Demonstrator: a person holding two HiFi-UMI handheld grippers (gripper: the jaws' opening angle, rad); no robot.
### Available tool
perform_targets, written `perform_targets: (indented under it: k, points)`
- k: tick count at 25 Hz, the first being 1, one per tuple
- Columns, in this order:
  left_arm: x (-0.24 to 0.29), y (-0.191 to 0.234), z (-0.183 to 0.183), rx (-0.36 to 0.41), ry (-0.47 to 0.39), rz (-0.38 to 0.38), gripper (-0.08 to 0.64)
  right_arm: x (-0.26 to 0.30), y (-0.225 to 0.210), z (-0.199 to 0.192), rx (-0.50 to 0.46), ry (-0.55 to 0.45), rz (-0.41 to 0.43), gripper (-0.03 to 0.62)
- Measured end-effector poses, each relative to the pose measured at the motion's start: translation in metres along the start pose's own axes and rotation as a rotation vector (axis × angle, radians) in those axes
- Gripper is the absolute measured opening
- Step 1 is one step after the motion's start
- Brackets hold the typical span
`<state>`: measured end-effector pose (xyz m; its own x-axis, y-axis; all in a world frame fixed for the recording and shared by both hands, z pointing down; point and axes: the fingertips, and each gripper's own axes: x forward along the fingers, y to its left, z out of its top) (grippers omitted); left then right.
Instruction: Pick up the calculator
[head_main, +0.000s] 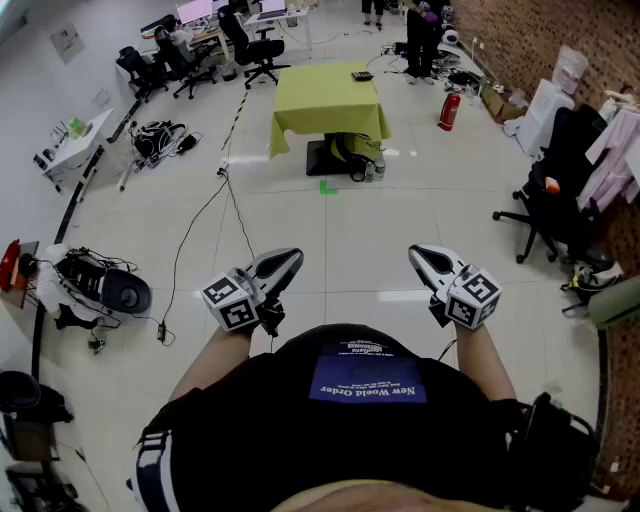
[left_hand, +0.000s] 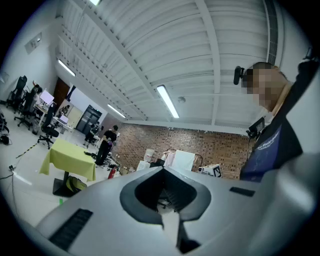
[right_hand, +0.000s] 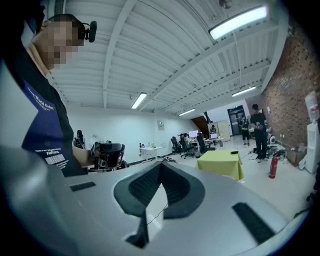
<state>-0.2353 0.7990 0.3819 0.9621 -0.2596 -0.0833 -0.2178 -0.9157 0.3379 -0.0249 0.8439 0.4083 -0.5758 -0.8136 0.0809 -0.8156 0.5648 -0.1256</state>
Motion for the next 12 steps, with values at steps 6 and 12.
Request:
perform_targets:
  k: [6, 12]
  points:
    - [0.031, 0.009, -0.007, -0.014, 0.012, -0.007, 0.006, 0.002, -0.03, -0.007, -0.01, 0.029, 0.009, -0.015]
    - [0.036, 0.066, 0.004, -0.041, 0.0, -0.016, 0.006, 0.049, -0.052, -0.005, -0.005, 0.048, 0.002, -0.015]
